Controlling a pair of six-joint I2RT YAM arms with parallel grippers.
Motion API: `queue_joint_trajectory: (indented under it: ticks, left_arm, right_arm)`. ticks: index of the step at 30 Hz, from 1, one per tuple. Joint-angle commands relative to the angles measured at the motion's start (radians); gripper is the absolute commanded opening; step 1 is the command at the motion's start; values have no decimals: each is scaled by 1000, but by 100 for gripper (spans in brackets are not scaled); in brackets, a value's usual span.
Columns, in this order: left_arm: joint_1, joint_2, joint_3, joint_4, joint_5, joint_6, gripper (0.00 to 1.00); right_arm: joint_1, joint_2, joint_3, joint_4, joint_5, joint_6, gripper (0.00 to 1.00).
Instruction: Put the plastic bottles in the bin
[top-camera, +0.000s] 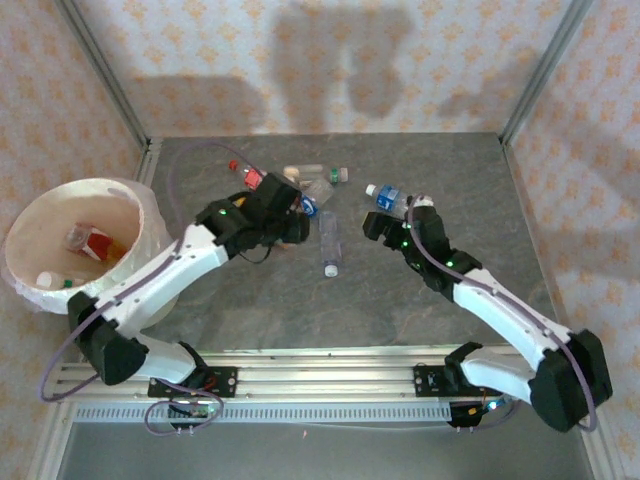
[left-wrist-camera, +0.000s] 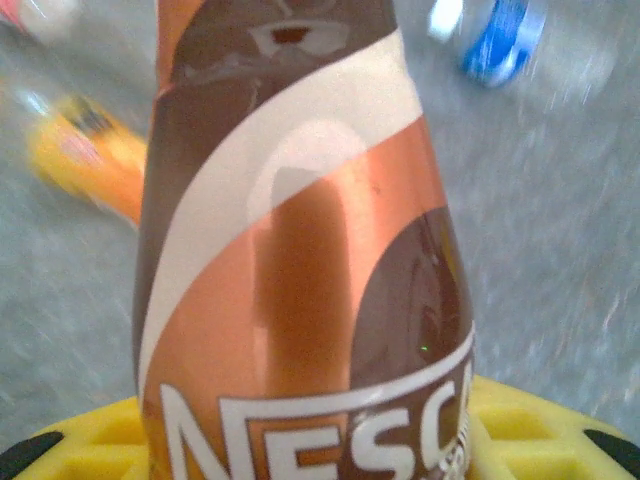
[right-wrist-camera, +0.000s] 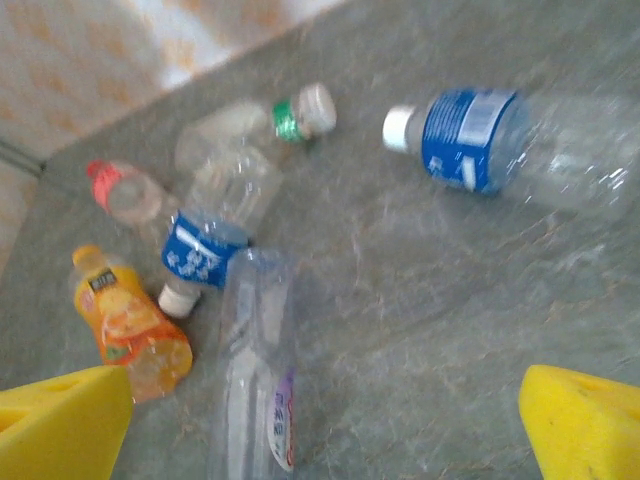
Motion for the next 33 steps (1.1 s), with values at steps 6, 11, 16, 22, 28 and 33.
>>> queue_joint_trajectory:
  ticks: [6,11,16,22,28,33]
  left_arm:
    - [113,-173,164,-73,-559,82,46]
    - [230,-258,197,-78,-818,125,46]
    - [445,-308,177,-95,-850,156,46]
    - [701,-308,132,-158,-802,153,47]
    - [963,-334,3,-160,-642,124,46]
    - [1159,-375,-126,-116,-443,111,45]
  right_arm:
    - [38,131,5,84,-100,97,99]
    - [38,197,54,36,-117,84,99]
    - [39,236,102,2,-128,71,99]
    - [38,270,133,-14,-155,78,100]
    - [38,305,169,-54,-176,74,100]
    - [38,310,183,-75,-163,78,100]
